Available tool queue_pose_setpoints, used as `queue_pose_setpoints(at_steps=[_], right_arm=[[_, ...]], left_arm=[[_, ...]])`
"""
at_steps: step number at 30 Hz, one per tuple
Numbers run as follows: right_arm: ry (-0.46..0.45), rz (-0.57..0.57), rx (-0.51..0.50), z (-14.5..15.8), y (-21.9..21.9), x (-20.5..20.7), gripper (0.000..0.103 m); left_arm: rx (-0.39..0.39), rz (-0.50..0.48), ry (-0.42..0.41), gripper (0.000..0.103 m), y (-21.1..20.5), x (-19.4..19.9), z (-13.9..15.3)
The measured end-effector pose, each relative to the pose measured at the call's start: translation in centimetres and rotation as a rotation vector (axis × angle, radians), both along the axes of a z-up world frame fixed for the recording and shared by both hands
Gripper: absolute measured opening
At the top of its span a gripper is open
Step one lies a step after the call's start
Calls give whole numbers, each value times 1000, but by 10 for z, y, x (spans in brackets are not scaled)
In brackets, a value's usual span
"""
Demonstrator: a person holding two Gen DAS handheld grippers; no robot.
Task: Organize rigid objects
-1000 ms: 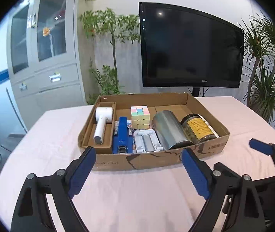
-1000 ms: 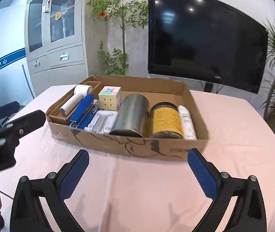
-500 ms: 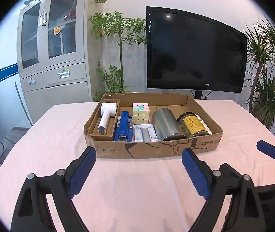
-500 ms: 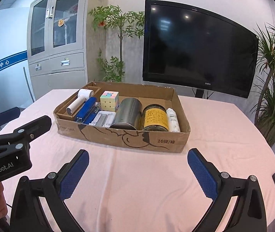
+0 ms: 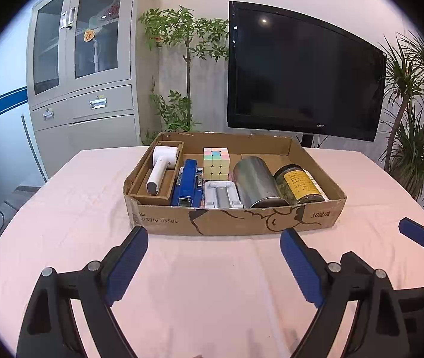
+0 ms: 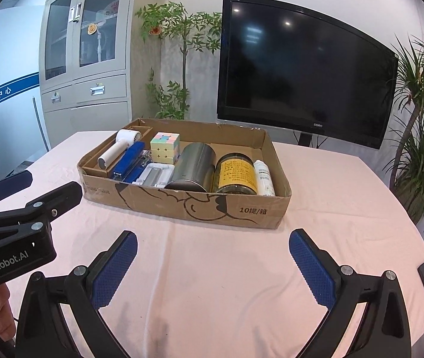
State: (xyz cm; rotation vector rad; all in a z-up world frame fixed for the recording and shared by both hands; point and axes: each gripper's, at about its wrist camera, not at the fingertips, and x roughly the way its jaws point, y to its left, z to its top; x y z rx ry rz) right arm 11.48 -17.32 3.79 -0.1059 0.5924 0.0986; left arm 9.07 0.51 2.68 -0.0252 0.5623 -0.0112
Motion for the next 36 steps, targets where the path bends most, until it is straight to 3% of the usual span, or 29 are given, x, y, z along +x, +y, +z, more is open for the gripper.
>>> queue_pose_setpoints(at_steps=[30,36], right_arm=[[51,-9,0,-26,-5,57,102],[49,-6,-3,-31,-1,63,102]], left_arm=[[23,-15,67,90,-3,47,-24],[2,-50,20,90,-5,48,-23]])
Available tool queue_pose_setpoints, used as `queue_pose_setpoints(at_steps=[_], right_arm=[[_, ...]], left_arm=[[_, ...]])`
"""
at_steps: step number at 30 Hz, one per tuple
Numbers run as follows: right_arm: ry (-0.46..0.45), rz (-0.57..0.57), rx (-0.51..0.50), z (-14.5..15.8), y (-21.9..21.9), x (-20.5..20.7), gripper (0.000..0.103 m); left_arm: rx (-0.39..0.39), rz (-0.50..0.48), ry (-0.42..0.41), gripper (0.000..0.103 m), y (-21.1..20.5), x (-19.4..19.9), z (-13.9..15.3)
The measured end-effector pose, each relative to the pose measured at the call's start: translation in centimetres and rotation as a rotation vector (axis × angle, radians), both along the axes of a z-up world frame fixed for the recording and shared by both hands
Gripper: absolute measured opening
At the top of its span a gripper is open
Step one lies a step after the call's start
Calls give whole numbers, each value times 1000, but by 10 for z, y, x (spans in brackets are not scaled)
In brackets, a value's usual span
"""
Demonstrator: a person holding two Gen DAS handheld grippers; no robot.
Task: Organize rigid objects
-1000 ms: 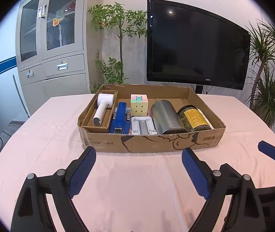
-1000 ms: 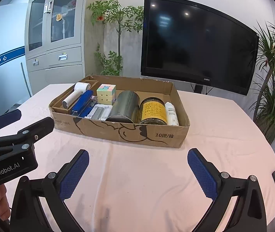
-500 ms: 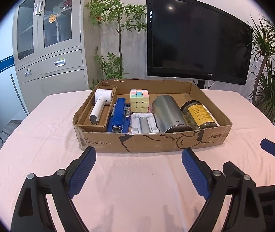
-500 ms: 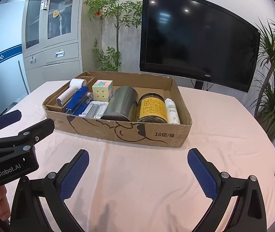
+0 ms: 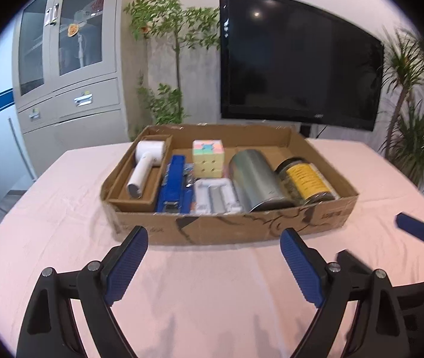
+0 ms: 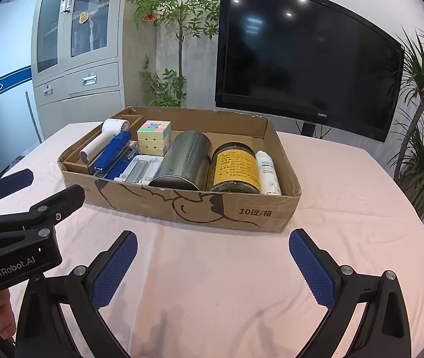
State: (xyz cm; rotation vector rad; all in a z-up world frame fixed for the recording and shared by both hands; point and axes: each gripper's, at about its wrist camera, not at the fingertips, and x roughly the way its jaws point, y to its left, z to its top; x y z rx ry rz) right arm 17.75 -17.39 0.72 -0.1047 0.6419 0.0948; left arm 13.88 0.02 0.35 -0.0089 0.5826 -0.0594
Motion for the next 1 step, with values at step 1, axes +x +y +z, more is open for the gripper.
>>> queue_pose_setpoints(at_steps=[1], right_arm=[[-1,3,3,0,1,0,102]], left_arm=[[1,2,-8,90,0,1,1]])
